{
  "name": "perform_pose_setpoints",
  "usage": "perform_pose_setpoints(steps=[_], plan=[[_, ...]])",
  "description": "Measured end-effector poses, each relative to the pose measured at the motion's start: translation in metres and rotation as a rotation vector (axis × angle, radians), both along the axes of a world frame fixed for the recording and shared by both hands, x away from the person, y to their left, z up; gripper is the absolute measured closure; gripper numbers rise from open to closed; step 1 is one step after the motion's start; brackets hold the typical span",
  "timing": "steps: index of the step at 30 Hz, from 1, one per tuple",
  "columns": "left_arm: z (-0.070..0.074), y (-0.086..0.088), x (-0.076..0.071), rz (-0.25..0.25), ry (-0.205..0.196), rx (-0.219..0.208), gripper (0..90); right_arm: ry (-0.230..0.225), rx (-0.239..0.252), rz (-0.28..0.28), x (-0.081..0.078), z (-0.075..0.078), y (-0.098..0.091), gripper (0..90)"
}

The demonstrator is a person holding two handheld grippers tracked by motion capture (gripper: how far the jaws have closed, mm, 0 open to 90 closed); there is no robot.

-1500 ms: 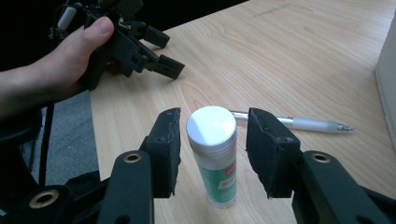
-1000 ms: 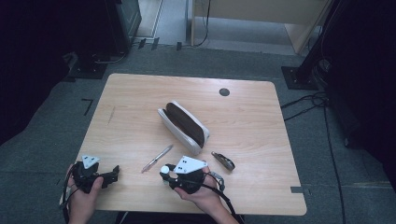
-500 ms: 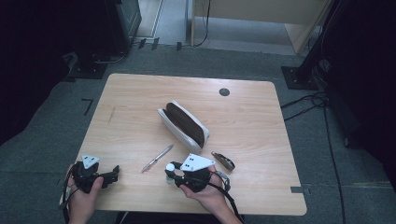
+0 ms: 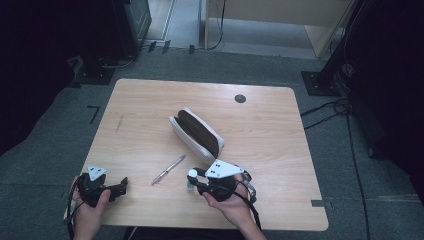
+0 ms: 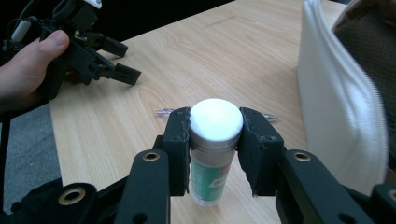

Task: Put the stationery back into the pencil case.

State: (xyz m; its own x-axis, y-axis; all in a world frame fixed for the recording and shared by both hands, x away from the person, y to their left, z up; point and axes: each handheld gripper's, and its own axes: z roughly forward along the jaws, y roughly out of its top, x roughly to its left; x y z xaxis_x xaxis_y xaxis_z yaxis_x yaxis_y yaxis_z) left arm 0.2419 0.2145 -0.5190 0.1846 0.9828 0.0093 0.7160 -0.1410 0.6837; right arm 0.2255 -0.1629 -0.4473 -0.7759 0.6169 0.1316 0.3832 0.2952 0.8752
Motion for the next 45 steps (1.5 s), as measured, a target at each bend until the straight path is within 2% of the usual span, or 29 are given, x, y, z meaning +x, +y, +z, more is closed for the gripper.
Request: perform_pose_setpoints(steps=[23, 45], plan=[[0.000, 0.000, 0.000, 0.001, -0.001, 0.000, 0.0, -0.002, 0.023, -0.086, 0.006, 0.011, -0.037, 65.8], [0.000, 0.000, 0.000, 0.001, -0.001, 0.000, 0.0, -0.026, 0.036, -0.176, 0.009, 0.022, -0.068, 65.8]])
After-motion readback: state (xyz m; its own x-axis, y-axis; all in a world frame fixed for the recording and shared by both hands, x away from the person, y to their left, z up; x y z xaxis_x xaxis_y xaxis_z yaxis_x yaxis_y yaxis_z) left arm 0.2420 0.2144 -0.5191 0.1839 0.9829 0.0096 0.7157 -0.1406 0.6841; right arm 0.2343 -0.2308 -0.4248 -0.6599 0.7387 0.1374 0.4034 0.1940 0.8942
